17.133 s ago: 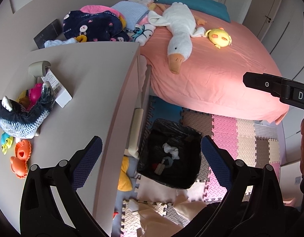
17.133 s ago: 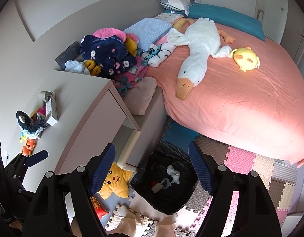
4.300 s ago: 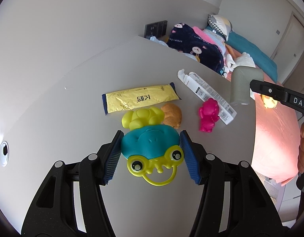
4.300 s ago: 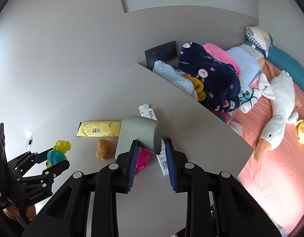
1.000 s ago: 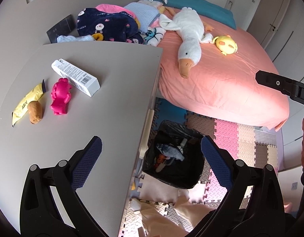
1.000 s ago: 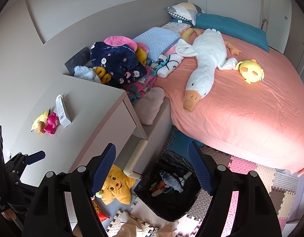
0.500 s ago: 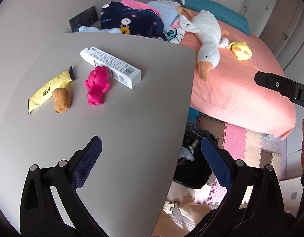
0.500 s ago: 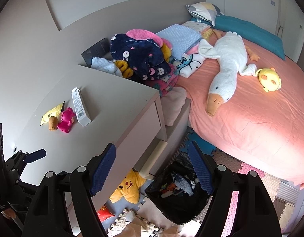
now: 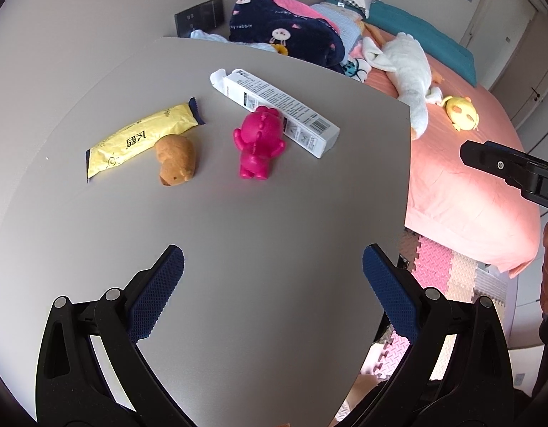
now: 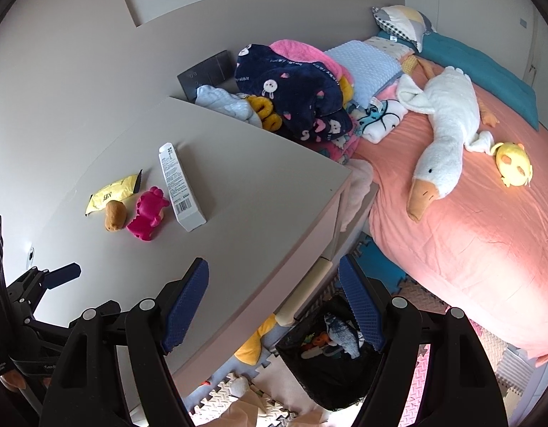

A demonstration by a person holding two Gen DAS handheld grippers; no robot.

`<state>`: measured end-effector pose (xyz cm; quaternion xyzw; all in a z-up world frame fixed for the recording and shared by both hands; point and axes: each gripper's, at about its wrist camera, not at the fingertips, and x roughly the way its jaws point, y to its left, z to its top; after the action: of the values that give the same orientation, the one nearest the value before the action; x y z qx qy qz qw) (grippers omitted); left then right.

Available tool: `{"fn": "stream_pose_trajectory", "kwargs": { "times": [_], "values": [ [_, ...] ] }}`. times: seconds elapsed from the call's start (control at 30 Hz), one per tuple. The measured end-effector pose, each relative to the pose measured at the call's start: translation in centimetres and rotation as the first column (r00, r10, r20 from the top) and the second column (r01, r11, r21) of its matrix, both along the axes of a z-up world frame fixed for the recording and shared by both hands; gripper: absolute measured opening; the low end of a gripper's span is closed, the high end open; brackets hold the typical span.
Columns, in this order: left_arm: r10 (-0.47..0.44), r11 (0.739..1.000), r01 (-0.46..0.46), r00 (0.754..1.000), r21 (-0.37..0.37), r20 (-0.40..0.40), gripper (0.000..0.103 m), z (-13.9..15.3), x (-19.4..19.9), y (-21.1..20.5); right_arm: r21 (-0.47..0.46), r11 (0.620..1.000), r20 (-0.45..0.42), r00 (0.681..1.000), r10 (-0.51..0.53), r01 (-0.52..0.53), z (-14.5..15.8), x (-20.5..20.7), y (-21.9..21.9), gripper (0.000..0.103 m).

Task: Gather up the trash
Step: 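Move both tools back to the desk toward the brown toy and white box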

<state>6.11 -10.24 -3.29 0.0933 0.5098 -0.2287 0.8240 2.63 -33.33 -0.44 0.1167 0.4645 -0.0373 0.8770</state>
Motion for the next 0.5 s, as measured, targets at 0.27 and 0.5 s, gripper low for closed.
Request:
{"fn": "stream_pose_trajectory", "kwargs": {
  "times": [0.27, 0.5],
  "values": [
    [0.044, 0.999, -0.044, 0.999, -0.003, 0.006, 0.097, -0.2, 1.7, 2.3, -0.009, 0.999, -0.017, 0.998, 0.053, -0.054, -0.5, 2.8, 2.5, 0.076],
    [0.078, 0.997, -0.078, 0.997, -0.003, 0.024, 0.095, -0.1, 3.3, 4.0, -0.026, 0.993, -0.039, 0.993, 0.112, -0.113, -1.4, 5.1, 4.8, 0.076]
  ]
}}
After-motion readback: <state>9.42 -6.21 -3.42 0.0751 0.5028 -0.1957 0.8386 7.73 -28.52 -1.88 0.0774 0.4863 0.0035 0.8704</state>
